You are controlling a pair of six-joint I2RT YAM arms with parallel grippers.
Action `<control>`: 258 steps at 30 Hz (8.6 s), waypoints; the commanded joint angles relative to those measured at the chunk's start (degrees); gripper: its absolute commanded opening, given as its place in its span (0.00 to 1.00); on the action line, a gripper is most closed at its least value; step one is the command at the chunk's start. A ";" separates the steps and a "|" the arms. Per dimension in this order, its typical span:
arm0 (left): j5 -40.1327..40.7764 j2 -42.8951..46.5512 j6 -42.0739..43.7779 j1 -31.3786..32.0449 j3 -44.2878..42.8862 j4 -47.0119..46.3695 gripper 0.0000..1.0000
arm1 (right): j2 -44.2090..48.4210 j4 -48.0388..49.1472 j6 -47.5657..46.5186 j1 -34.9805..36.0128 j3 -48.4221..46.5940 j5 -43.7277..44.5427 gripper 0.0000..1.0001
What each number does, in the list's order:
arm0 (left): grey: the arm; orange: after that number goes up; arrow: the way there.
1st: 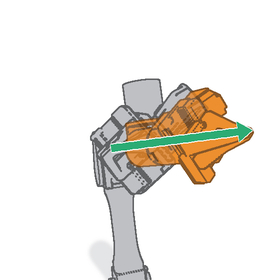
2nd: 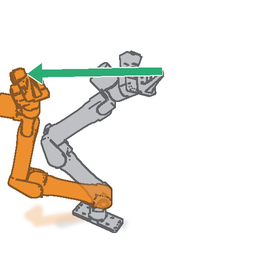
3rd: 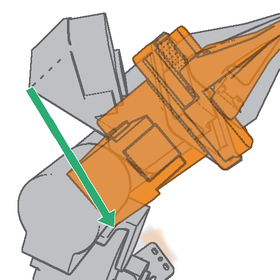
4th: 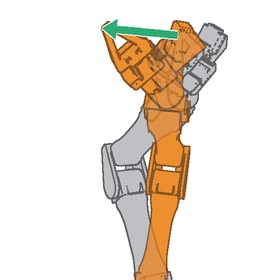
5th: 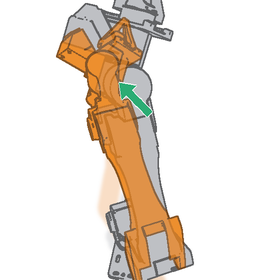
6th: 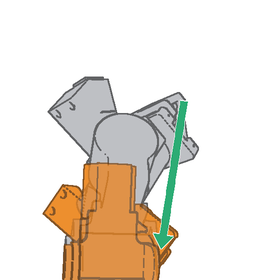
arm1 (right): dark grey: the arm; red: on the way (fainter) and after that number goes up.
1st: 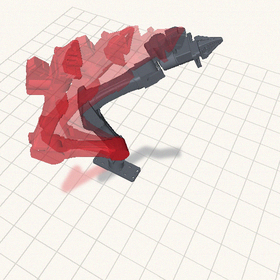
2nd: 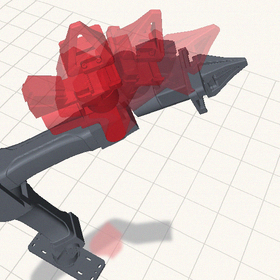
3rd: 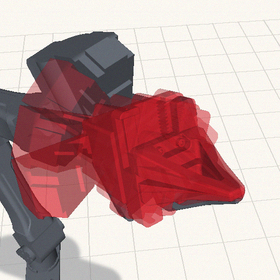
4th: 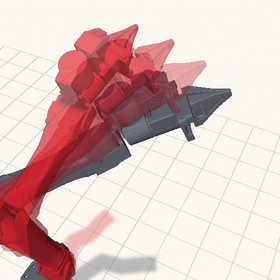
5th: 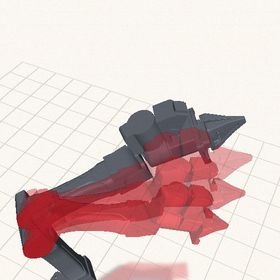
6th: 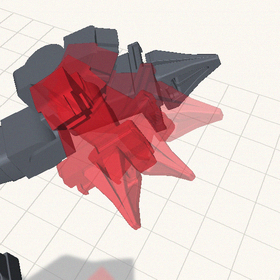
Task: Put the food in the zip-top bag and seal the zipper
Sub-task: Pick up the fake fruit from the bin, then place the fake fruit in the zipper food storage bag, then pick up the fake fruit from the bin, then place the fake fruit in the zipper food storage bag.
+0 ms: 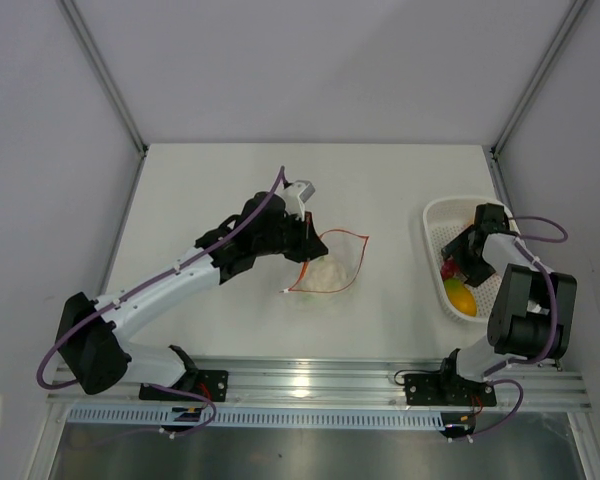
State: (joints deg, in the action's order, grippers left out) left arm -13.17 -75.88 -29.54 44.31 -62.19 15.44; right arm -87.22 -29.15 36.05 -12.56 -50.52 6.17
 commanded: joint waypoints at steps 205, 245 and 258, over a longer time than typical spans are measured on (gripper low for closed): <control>-2.74 3.45 -3.68 -0.90 2.16 2.31 0.00 | 43.71 -0.32 1.38 37.32 -2.21 -14.19 0.05; -3.97 3.45 -5.27 -0.90 0.49 2.40 0.01 | 25.34 7.53 -0.02 74.34 -6.17 21.16 1.00; -4.32 5.21 -5.18 -0.90 0.15 3.54 0.01 | 33.51 -5.12 3.41 65.84 -8.72 24.24 0.98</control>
State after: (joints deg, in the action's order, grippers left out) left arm -16.38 -72.66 -34.09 43.68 -59.29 18.87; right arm -57.52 -30.68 38.15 55.72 -56.86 27.92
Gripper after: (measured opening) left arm 0.005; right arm 0.988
